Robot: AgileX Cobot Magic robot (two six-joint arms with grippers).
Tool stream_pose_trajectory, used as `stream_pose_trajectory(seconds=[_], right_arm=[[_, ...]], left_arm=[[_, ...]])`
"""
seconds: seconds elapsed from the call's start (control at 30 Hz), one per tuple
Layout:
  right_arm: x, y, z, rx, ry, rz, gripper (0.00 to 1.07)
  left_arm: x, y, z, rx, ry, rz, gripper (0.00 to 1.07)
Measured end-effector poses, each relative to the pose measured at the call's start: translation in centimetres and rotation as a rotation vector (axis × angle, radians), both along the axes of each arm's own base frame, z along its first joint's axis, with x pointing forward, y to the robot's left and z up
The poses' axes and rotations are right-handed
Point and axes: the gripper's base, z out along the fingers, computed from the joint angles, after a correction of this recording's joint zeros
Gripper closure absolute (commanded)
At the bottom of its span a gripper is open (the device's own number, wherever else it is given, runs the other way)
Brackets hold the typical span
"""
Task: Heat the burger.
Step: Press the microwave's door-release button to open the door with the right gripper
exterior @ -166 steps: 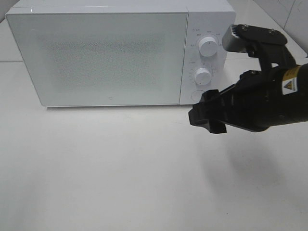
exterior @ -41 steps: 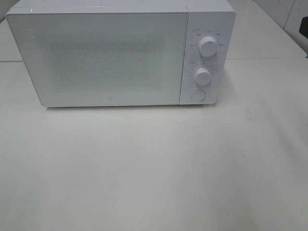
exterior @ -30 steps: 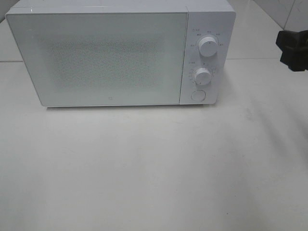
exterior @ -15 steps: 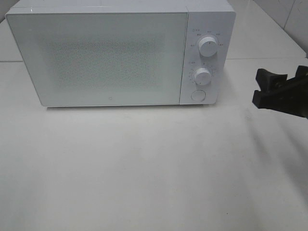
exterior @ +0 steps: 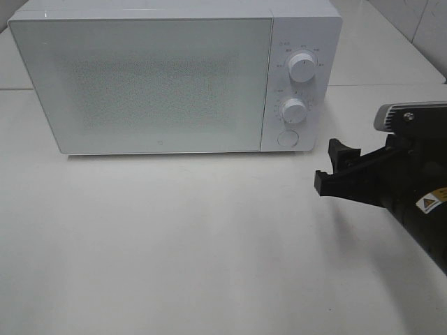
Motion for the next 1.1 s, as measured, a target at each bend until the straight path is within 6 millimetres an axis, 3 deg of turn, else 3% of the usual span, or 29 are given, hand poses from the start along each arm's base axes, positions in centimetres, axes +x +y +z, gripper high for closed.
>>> stream_pose_trajectory(seconds=[0.07, 0.33, 0.67, 0.87, 0.9, 0.97, 1.0, 1.03, 1.1], right_arm=[[0.1, 1.6, -0.6, -0.008, 0.021, 0.002, 0.36], [0.6, 4.5, -1.2, -0.019, 0.035, 0.013, 0.36], [0.8, 5.1, -1.2, 0.022, 0.042, 0.0, 0.42], [0.7, 5.1, -1.4, 0.228, 0.083, -0.06, 0.6], [0.7, 5.2, -1.5, 0.338, 0.098, -0.095, 0.67], [0.7, 5.2, -1.5, 0.397, 0.106, -0.114, 0.72], [0.7, 5.2, -1.5, 0.511, 0.112, -0.152, 0.81], [0.7, 5.2, -1.5, 0.511, 0.112, -0.152, 0.81], [0.7, 5.2, -1.5, 0.695, 0.121, -0.213, 0.9]], left_arm=[[0.0, 0.0, 0.0, 0.005, 0.0, -0.003, 0.09], [0.0, 0.0, 0.0, 0.0, 0.0, 0.0, 0.09], [0.0, 0.0, 0.0, 0.0, 0.0, 0.0, 0.09], [0.0, 0.0, 0.0, 0.0, 0.0, 0.0, 0.09], [0.0, 0.0, 0.0, 0.0, 0.0, 0.0, 0.09], [0.0, 0.0, 0.0, 0.0, 0.0, 0.0, 0.09], [0.0, 0.0, 0.0, 0.0, 0.0, 0.0, 0.09], [0.0, 0.0, 0.0, 0.0, 0.0, 0.0, 0.09], [0.0, 0.0, 0.0, 0.0, 0.0, 0.0, 0.09]])
